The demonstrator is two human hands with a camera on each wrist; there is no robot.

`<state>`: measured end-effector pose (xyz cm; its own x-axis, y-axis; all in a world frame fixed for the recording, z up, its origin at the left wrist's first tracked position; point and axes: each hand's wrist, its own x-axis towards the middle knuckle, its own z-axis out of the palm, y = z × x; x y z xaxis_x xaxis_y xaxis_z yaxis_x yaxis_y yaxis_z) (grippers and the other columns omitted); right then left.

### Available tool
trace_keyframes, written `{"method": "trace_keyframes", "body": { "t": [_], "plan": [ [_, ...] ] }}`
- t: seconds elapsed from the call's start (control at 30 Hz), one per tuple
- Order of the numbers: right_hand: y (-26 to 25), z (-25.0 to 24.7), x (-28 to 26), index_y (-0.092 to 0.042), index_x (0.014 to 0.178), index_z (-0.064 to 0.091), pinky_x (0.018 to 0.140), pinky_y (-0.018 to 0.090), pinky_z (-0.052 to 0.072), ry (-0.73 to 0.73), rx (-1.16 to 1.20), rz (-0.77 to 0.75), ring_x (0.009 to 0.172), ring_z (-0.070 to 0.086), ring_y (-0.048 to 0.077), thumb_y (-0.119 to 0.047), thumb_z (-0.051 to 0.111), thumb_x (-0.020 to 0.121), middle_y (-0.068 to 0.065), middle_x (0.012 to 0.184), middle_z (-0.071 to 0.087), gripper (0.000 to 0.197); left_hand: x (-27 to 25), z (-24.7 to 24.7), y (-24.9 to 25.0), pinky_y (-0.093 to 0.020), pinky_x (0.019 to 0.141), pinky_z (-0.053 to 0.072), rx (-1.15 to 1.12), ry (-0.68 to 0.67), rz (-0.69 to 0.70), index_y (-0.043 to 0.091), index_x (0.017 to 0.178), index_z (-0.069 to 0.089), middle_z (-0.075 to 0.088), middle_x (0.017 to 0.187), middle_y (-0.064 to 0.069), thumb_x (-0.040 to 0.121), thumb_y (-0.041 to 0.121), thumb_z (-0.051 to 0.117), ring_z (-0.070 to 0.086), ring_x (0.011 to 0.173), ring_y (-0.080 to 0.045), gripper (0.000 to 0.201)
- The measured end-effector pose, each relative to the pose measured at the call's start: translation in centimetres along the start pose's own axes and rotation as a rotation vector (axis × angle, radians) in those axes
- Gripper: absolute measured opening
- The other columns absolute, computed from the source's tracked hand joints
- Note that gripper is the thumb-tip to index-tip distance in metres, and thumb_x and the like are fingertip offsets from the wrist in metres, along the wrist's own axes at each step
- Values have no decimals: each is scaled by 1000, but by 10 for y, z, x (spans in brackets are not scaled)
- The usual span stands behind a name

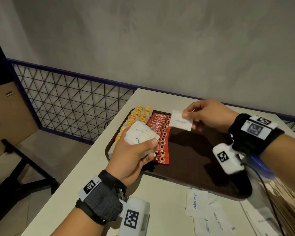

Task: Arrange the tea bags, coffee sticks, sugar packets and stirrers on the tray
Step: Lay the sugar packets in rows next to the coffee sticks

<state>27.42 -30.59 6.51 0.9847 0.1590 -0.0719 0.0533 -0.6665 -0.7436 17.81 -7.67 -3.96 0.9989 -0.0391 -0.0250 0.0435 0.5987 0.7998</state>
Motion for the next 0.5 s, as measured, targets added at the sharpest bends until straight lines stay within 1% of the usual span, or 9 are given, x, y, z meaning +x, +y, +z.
{"method": "trace_keyframes", "body": {
  "t": [0.03, 0.07, 0.1, 0.17, 0.23, 0.33, 0.4, 0.5],
  "plan": [
    [6, -6, 13, -12, 95, 76, 47, 20, 48, 24, -18, 36, 48, 63, 15, -22, 75, 95, 13, 65, 71, 10, 0, 0, -1, -21, 48, 52, 7, 8, -11, 21, 133, 58, 75, 105, -11, 82, -8, 74, 72, 78, -23, 61],
    [12, -10, 24, -9, 97, 75, 42, 17, 47, 36, -29, 74, 45, 64, 12, -18, 75, 95, 11, 66, 72, 10, 0, 0, -2, -22, 48, 52, 17, 12, -19, 22, 133, 57, 76, 105, -11, 81, -8, 74, 72, 78, -24, 62],
    [19, -13, 35, -5, 100, 74, 40, 16, 46, 38, -36, 108, 44, 65, 10, -13, 76, 93, 12, 69, 73, 11, 0, 0, -3, -22, 49, 52, 24, 14, -24, 22, 134, 57, 76, 104, -11, 81, -8, 75, 72, 79, -24, 63],
    [34, -13, 55, 0, 104, 73, 38, 16, 47, 25, -63, 157, 45, 66, 10, -3, 77, 90, 16, 76, 73, 14, 0, -1, -2, -23, 49, 53, 25, 21, -20, 24, 132, 57, 76, 104, -11, 80, -7, 76, 72, 80, -25, 64],
    [46, -8, 74, -1, 105, 75, 42, 18, 51, 8, -124, 178, 50, 67, 11, 0, 78, 88, 15, 78, 73, 17, 1, -1, -1, -23, 49, 52, 15, 29, -16, 28, 129, 58, 77, 102, -11, 78, -6, 76, 72, 81, -27, 64],
    [57, 0, 97, -7, 102, 78, 47, 22, 54, -16, -220, 214, 59, 67, 14, -5, 81, 86, 11, 81, 76, 16, 2, -2, -1, -23, 50, 52, 16, 43, -22, 30, 131, 58, 77, 107, -12, 78, -6, 77, 73, 83, -28, 67],
    [60, 5, 107, -8, 98, 79, 49, 25, 55, -20, -263, 238, 62, 68, 17, -8, 84, 84, 16, 89, 78, 15, 2, -3, -2, -23, 50, 52, 23, 56, -33, 27, 137, 54, 75, 114, -15, 78, -7, 77, 73, 84, -28, 72],
    [62, 11, 119, -6, 92, 79, 55, 29, 60, 7, -274, 253, 62, 68, 20, -8, 86, 82, 21, 92, 78, 13, 2, -3, -2, -23, 50, 52, 29, 67, -33, 26, 139, 53, 75, 111, -15, 78, -6, 78, 73, 82, -27, 74]
  ]
}}
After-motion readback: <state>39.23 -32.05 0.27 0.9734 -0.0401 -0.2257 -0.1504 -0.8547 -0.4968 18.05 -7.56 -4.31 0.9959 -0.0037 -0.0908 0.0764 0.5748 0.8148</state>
